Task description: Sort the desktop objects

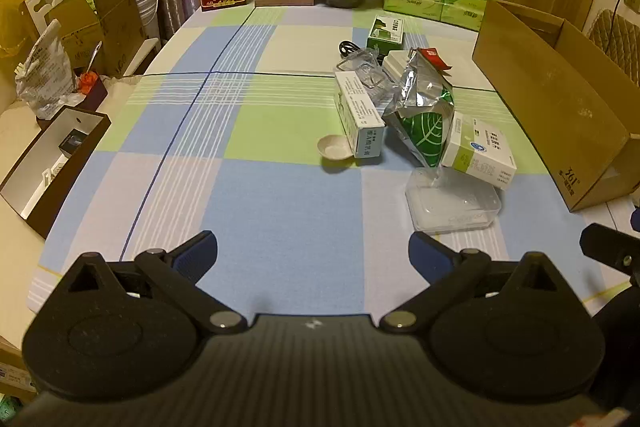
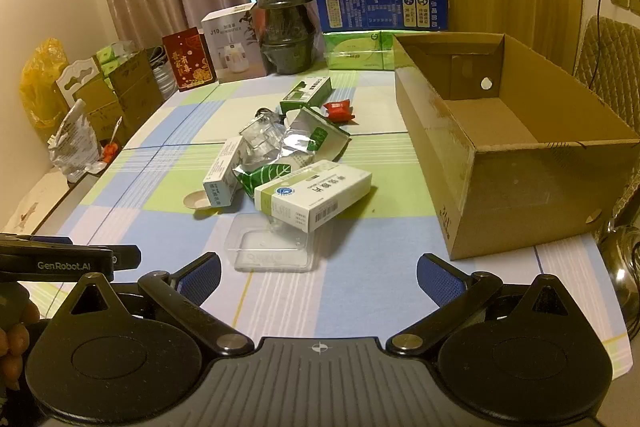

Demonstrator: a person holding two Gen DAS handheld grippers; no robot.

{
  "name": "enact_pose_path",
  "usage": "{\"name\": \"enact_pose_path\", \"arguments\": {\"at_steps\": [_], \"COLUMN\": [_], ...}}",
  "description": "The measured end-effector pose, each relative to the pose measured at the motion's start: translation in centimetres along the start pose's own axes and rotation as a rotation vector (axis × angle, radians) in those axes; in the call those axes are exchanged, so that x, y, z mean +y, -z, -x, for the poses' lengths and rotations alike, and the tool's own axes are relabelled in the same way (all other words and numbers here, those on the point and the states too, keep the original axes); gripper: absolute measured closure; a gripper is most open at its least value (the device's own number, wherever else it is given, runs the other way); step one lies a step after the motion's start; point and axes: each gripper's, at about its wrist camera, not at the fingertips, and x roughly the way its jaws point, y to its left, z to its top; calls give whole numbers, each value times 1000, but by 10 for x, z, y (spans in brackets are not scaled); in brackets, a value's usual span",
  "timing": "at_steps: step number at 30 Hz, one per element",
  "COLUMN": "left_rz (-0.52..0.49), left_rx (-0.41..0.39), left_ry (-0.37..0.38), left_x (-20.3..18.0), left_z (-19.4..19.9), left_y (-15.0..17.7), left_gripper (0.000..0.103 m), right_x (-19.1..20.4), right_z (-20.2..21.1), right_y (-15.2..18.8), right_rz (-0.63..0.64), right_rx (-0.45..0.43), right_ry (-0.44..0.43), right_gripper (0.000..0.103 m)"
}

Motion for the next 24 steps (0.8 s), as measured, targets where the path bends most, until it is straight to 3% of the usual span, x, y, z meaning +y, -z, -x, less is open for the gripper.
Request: {"name": "enact_pose_path", "arguments": {"at_steps": [24], "left_rz": [-2], "left_rx": [1], "left_ry": [-2], "left_x": [0], "left_z": [0], "left_y": [0], "left_gripper": [3], "right_x": [0], "right_z": [-2], "right_y": [1], "right_rz": [8], "right_rx": [0], "right_ry": [6], "right_gripper": [2]}}
